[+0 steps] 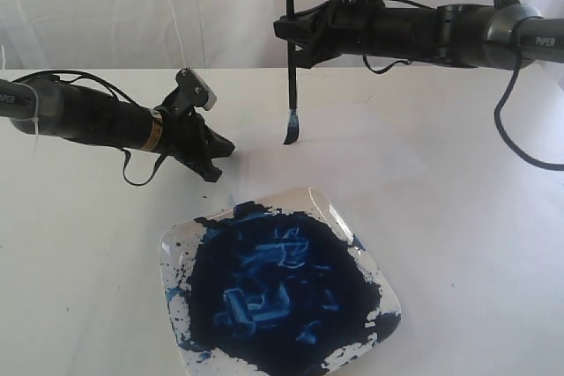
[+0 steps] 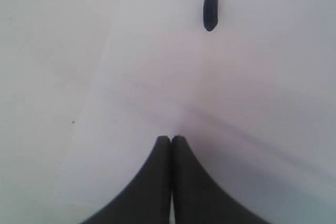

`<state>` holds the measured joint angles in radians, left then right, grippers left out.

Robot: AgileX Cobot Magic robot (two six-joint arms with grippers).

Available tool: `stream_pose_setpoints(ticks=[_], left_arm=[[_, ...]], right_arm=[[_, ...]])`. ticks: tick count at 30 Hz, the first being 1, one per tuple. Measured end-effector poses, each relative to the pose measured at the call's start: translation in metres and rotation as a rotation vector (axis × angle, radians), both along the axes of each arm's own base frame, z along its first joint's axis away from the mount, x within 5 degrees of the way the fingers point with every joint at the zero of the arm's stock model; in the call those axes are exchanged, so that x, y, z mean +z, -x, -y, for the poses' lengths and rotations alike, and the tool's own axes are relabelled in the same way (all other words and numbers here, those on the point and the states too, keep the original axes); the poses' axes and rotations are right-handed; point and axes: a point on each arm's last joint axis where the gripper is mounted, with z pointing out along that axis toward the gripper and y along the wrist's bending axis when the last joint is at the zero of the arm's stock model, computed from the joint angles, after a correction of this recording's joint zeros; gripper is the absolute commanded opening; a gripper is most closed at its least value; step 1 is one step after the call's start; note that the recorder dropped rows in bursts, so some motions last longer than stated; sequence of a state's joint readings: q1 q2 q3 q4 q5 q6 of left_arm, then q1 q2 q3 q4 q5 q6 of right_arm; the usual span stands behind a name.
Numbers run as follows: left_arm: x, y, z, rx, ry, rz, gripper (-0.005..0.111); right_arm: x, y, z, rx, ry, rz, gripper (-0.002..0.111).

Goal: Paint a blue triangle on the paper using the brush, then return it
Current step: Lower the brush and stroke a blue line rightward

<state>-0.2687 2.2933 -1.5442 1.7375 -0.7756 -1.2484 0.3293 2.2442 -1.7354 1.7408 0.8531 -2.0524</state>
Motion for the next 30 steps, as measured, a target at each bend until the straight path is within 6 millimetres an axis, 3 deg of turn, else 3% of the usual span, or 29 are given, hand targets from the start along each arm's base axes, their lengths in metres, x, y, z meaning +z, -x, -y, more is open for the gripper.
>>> stream_pose_setpoints(ticks=[14,23,26,30], left_arm=[[0.000,0.001,0.001,-0.010,0.006,-0.003,0.000],[0.000,0.001,0.001,-0.012,0.007,-0.003,0.000],[0.000,0.001,0.001,-0.012,0.007,-0.003,0.000],[0.000,0.001,0.001,-0.012,0.007,-0.003,0.000]], right_arm=[[-0.001,-0.030,0.071,-0.175,0.013,-0.002,0.000],[-0.001,-0.032,0.075,-0.180,0.015,0.004,0.000],[0.008,-0.030,0.075,-0.180,0.008,0.017,0.000],[0.036,-0.021,0.075,-0.161,-0.045,0.019,0.000]])
